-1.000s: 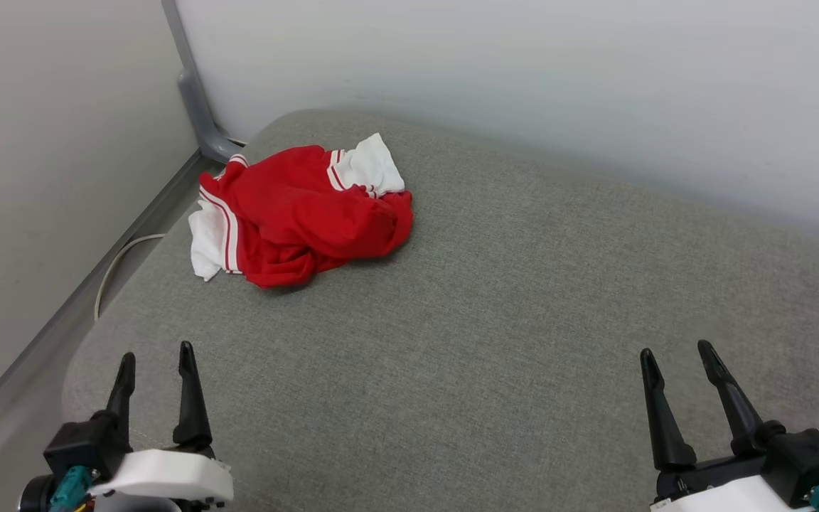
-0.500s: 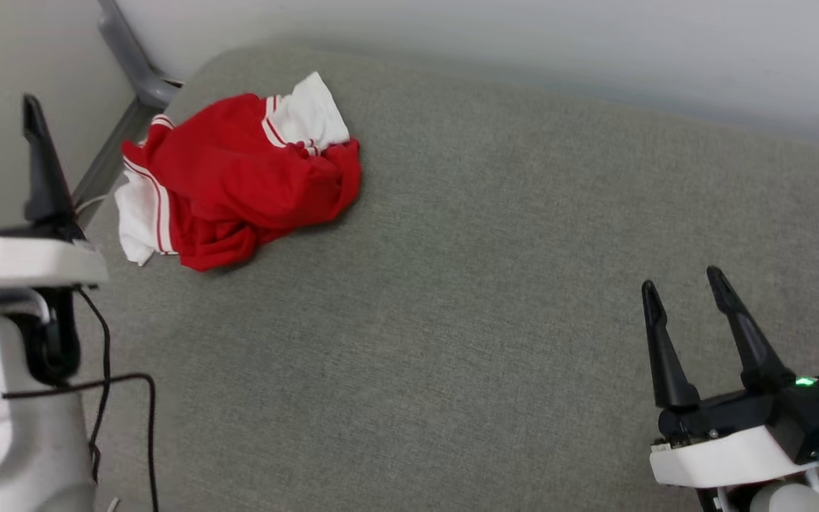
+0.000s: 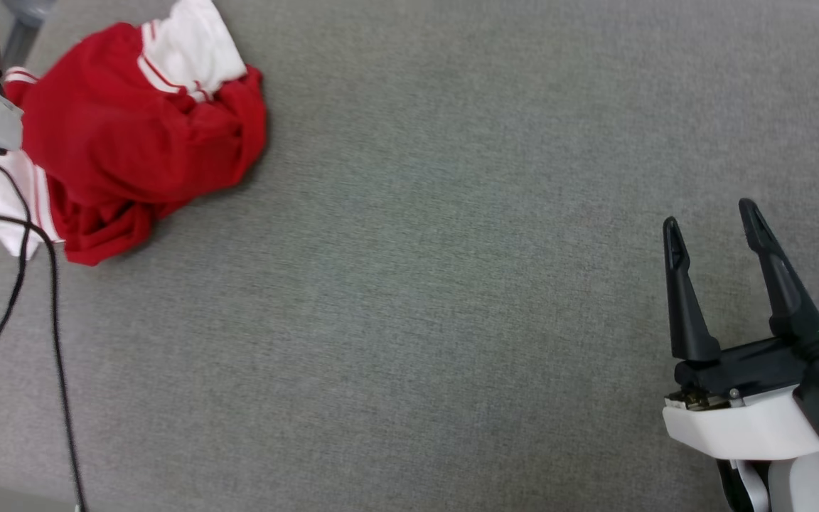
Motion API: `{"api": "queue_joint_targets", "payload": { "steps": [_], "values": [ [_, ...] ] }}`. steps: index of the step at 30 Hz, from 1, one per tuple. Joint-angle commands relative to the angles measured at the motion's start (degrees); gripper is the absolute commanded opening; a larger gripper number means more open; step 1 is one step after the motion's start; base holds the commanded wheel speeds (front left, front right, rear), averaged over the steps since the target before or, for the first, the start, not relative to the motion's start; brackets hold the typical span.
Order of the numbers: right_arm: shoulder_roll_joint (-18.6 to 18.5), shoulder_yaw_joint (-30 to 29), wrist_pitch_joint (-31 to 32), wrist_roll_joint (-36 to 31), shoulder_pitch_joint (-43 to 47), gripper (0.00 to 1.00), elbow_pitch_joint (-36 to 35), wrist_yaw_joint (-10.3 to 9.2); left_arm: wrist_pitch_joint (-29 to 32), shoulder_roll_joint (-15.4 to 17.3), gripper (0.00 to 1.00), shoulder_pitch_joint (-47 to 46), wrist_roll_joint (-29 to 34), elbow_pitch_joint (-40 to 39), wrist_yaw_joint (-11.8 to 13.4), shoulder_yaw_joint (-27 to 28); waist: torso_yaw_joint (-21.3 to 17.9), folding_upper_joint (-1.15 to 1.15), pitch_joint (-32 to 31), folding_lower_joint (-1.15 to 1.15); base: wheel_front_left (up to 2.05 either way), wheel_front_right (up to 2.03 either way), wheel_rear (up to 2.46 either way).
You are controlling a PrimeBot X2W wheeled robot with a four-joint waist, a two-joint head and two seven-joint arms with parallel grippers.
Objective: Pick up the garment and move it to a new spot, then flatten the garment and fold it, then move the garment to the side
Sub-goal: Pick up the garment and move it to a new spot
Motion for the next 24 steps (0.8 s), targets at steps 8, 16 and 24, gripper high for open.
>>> {"api": "queue_joint_targets", "payload": {
  "steps": [8,16,24],
  "values": [
    [0.0,0.0,-0.1,-1.1,-2.3,1.0,-2.1,-0.03,29.9,9.7,1.0,-8.1,-17.4,3.1,0.0,-17.0,-2.7,0.0,5.0,-0.01,0.0,0.0,0.0],
    [0.0,-0.2,-0.1,-1.3,-3.9,1.0,-2.6,-0.03,47.4,12.6,1.0,-11.8,-23.7,3.8,0.0,-27.2,-3.7,0.0,8.2,-0.01,0.0,0.0,0.0],
    [0.0,-0.2,-0.1,-1.0,-4.9,1.0,-2.3,-0.03,51.3,10.4,1.0,-11.8,-25.3,7.1,0.0,-35.2,-4.3,0.0,10.4,-0.01,0.0,0.0,0.0]
  ]
}}
